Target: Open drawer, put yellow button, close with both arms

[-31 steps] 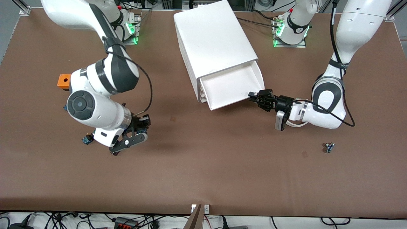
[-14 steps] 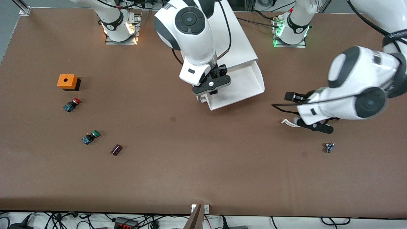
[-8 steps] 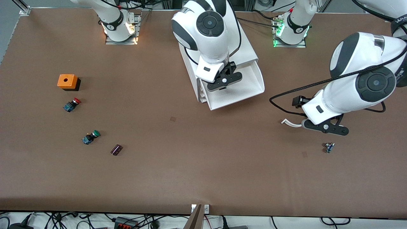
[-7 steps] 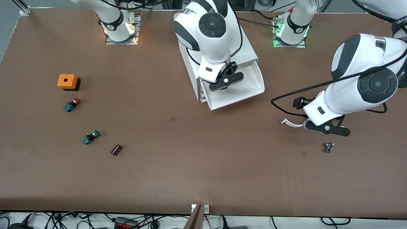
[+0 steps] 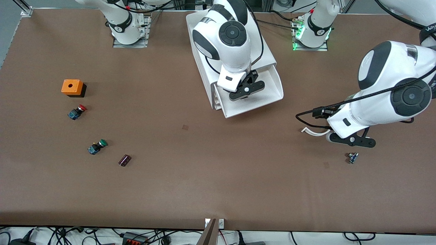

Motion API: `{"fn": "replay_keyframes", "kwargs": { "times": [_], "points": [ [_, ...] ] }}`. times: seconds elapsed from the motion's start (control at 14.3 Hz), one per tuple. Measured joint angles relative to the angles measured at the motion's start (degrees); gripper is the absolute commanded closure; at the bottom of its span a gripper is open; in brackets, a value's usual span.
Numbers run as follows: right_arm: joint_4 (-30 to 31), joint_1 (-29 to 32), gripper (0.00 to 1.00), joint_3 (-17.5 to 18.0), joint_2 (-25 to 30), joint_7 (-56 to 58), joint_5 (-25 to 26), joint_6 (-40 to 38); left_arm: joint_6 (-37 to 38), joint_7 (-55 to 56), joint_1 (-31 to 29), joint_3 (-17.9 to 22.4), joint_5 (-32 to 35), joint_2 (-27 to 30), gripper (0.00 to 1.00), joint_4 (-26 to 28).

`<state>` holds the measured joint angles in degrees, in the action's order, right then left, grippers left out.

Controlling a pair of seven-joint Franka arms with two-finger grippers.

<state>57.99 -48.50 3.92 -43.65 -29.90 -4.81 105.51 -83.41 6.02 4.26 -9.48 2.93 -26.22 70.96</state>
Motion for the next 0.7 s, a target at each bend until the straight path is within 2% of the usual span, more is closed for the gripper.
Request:
{"fn": "replay_keyframes", "kwargs": {
  "times": [0.21,0.28,0.35,0.42,0.7],
  "points": [
    [0.0,-0.8,1.00,-0.1,-0.9,-0.5,0.0,0.1,0.0,0.0,-0.3,0.0,-0.3,0.0,0.00,0.0],
    [0.0,-1.0,0.96,-0.2,-0.9,-0.6,0.0,0.1,0.0,0.0,-0.3,0.0,-0.4,0.0,0.00,0.0],
    [-0.1,-1.1,0.61,-0.2,-0.9,-0.7,0.0,0.1,0.0,0.0,-0.3,0.0,-0.5,0.0,0.00,0.0],
    [-0.2,-1.2,0.01,-0.2,-0.9,-0.7,0.0,0.1,0.0,0.0,-0.3,0.0,-0.5,0.0,0.00,0.0],
    [-0.3,-1.2,0.00,-0.9,-0.9,-0.7,0.1,0.3,0.0,0.0,-0.3,0.0,-0.6,0.0,0.00,0.0]
  ]
}}
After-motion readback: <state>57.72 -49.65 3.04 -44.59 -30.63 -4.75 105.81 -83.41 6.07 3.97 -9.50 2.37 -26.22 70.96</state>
